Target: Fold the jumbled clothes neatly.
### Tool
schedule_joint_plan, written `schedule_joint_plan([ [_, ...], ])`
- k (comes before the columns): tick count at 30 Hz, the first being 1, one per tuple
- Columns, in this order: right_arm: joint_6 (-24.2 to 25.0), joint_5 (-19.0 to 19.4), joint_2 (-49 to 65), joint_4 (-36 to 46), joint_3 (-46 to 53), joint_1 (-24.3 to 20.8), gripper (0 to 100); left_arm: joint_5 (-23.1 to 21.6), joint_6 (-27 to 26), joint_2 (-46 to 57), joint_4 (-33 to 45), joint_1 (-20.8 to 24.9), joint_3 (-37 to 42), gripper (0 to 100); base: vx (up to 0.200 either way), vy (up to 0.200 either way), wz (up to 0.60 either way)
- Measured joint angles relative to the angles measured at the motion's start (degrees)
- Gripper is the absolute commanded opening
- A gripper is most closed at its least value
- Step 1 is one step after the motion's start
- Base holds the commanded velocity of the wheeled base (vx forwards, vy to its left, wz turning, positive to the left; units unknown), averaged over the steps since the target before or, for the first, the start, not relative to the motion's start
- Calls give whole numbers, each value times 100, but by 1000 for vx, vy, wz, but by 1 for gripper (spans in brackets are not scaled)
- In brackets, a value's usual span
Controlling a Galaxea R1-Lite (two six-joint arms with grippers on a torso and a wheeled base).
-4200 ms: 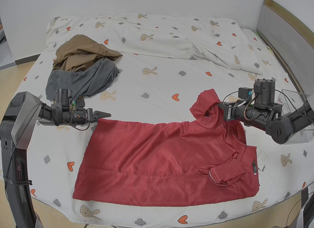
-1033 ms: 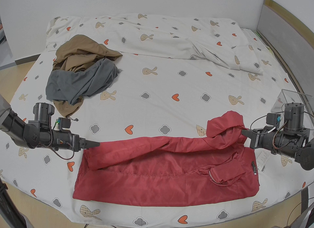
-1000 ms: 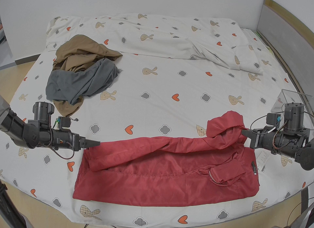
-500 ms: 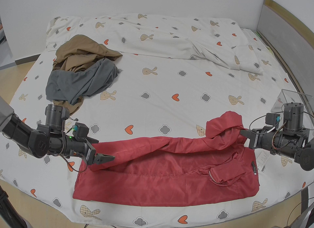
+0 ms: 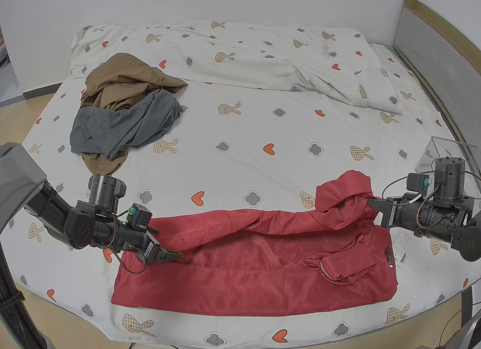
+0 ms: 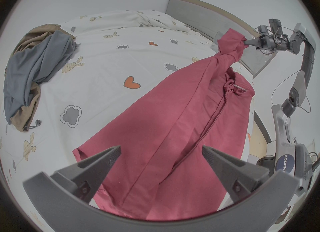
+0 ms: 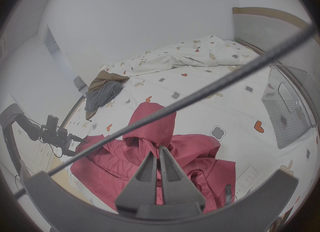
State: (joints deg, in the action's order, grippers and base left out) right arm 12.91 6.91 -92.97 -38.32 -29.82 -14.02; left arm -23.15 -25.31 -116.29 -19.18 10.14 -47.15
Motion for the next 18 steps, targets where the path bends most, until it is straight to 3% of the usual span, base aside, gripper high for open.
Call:
schedule_joint_plan([
  [9,2,0,-2,0,16,18,0,84,-1,-20,5,-80,-72,0,0,0,0],
  [18,140,1,151,6,90,10,0,99,-11,206,21,-505,-447,0,0,0,0],
])
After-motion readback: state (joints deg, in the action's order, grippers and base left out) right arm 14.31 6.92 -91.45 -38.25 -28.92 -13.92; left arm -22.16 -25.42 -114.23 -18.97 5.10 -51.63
